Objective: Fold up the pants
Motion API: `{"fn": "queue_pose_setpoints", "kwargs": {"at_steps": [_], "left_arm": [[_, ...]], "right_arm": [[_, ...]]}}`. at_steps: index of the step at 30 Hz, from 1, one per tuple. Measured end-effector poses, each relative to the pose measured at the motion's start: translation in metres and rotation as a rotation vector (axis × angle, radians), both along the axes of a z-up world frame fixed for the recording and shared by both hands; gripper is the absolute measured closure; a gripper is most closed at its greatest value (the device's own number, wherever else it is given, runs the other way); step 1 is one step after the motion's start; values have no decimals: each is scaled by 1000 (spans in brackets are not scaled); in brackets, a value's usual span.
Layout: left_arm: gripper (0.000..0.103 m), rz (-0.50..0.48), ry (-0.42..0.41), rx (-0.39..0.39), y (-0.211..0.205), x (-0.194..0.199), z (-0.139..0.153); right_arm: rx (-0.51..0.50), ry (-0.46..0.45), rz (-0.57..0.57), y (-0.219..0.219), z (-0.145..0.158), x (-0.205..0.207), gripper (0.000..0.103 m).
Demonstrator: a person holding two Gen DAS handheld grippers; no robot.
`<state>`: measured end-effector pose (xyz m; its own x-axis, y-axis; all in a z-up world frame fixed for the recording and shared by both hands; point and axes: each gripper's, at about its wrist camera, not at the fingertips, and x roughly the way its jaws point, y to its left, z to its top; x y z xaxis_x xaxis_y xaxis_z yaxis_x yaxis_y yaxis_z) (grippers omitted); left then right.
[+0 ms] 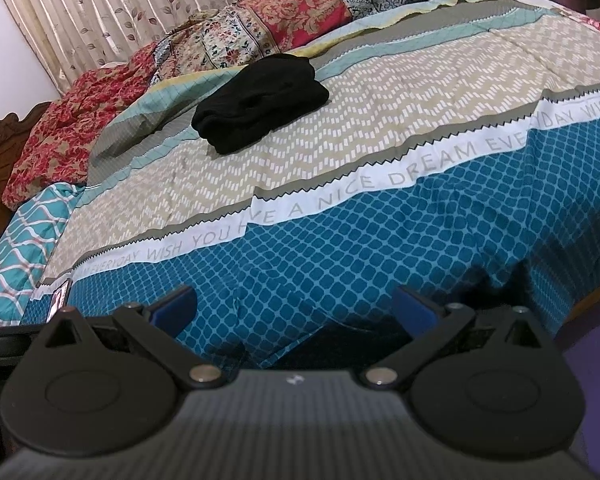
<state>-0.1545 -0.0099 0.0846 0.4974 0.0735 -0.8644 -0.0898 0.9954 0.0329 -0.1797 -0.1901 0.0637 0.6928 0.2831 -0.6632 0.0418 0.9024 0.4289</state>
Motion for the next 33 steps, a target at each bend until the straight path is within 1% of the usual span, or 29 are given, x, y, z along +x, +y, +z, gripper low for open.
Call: {"fn": "queue_pose_setpoints", "kwargs": {"at_steps": [5, 8, 10, 13, 18, 22, 33], "left_arm": [[0, -10, -17, 5, -3, -3, 4], [1, -17, -37, 23, -5, -5, 8], [1, -19, -40, 19, -5, -6, 9], [1, -16, -43, 32, -5, -6, 9], [0, -17, -37, 46, -4, -5, 6], [0, -15, -36, 42, -3, -5, 6], [0, -9, -11, 39, -1, -5, 0]], "right_arm": [[-5, -9, 6, 1, 2, -1, 0], [-10, -15, 5, 1, 3, -1, 0], [-14, -25, 3, 0, 4, -2, 0], [-22, -35, 7, 1, 5, -3, 0], [-13, -13, 2, 3, 2, -1, 0], [-18, -23, 6, 4, 3, -2, 0], [-4, -5, 7, 1, 0, -1, 0]]}}
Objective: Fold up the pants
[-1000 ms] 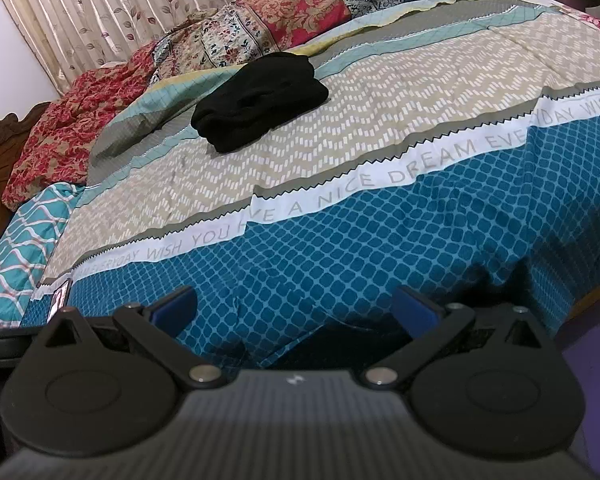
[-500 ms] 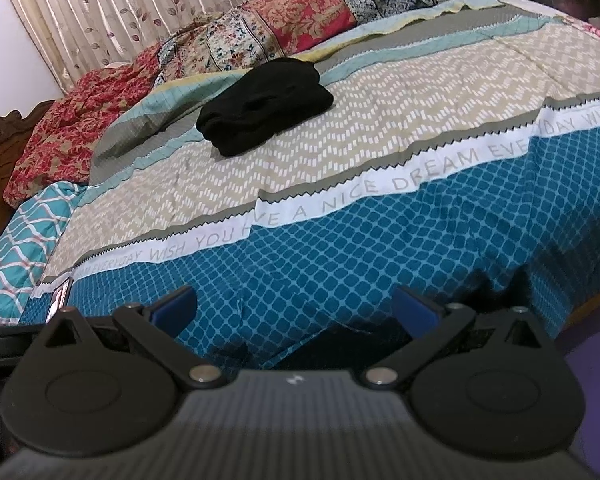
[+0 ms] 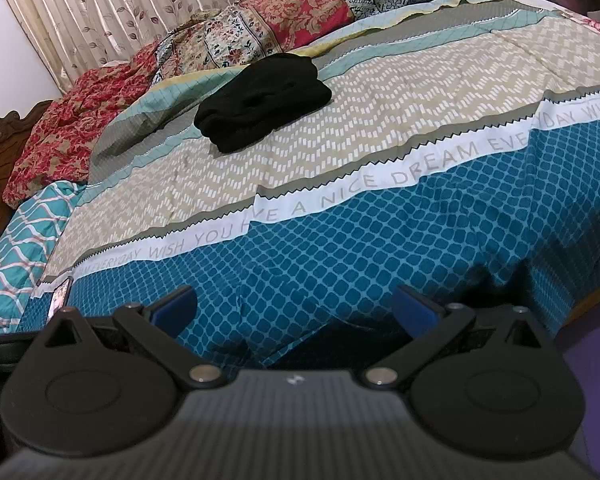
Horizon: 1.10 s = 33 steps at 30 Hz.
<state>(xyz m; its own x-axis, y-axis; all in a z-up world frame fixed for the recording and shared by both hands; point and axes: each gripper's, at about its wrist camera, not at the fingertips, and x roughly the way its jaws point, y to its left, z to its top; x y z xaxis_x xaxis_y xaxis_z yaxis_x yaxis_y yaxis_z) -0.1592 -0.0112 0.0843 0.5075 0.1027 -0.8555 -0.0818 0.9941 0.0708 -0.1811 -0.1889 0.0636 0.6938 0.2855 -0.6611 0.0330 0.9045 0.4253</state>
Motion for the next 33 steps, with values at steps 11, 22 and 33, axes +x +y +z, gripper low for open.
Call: {"fn": "queue_pose_setpoints", "kwargs": {"at_steps": [11, 22, 33], "left_arm": [[0, -19, 36, -13, -1, -1, -7], [0, -14, 1, 38, -2, -3, -4], [0, -7, 0, 50, 1, -3, -7]], "right_arm": [[0, 2, -3, 0, 0, 0, 0], [-2, -3, -4, -1, 0, 0, 0], [-4, -2, -7, 0, -1, -1, 0]]}}
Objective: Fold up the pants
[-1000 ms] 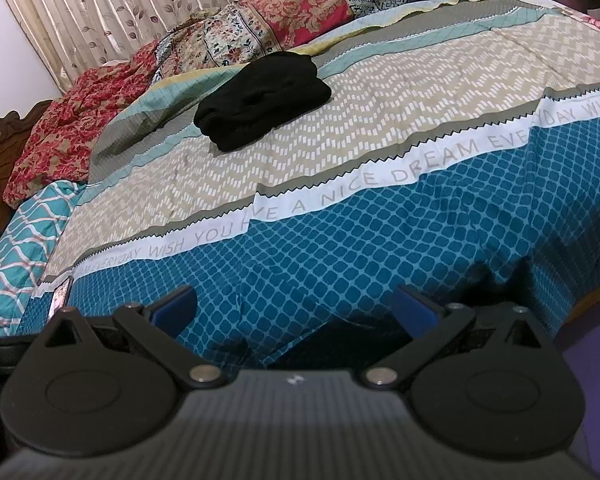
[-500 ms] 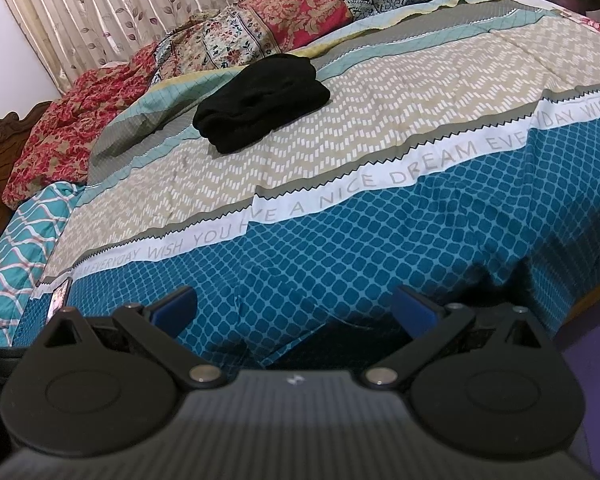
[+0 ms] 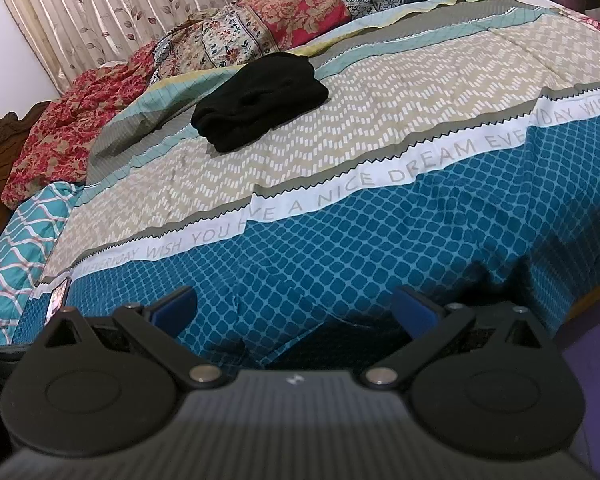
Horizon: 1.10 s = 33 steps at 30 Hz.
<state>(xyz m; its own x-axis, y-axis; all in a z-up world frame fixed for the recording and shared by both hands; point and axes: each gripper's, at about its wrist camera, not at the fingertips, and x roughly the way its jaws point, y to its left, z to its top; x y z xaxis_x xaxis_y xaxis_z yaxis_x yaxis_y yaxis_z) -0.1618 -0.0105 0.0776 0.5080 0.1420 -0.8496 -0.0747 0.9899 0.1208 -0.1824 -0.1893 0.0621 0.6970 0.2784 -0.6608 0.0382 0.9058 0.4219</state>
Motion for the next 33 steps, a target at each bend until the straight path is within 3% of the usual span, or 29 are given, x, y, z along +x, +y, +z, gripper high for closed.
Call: {"fn": "queue_pose_setpoints", "kwargs": {"at_steps": [33], "left_arm": [[0, 9, 10, 26, 1, -2, -8]], "right_arm": [[3, 7, -4, 0, -4, 0, 0]]}}
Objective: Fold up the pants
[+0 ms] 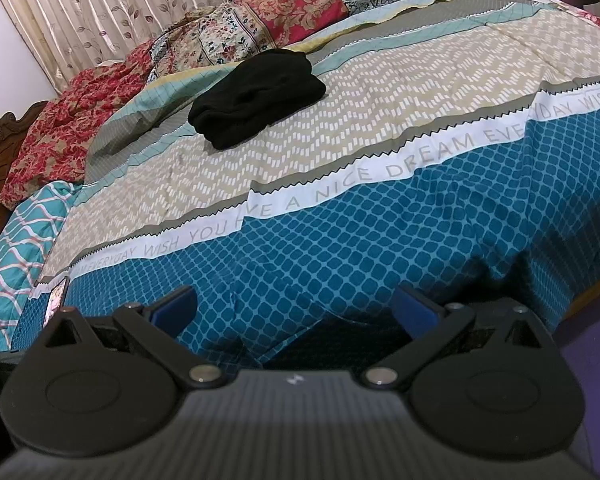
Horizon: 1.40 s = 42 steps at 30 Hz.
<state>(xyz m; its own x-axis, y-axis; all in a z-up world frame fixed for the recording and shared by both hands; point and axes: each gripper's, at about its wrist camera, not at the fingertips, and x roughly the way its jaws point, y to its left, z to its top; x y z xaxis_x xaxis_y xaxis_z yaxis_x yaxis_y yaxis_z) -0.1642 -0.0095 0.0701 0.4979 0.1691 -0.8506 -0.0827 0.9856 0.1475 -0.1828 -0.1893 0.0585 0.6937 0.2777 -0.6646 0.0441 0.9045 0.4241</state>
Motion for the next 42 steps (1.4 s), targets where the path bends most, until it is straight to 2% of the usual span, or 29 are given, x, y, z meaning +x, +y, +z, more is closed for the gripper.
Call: {"fn": "queue_pose_setpoints", "kwargs": {"at_steps": [42], "left_arm": [[0, -23, -6, 32, -4, -1, 0]], "right_arm": [[-9, -3, -10, 1, 4, 2, 0]]}}
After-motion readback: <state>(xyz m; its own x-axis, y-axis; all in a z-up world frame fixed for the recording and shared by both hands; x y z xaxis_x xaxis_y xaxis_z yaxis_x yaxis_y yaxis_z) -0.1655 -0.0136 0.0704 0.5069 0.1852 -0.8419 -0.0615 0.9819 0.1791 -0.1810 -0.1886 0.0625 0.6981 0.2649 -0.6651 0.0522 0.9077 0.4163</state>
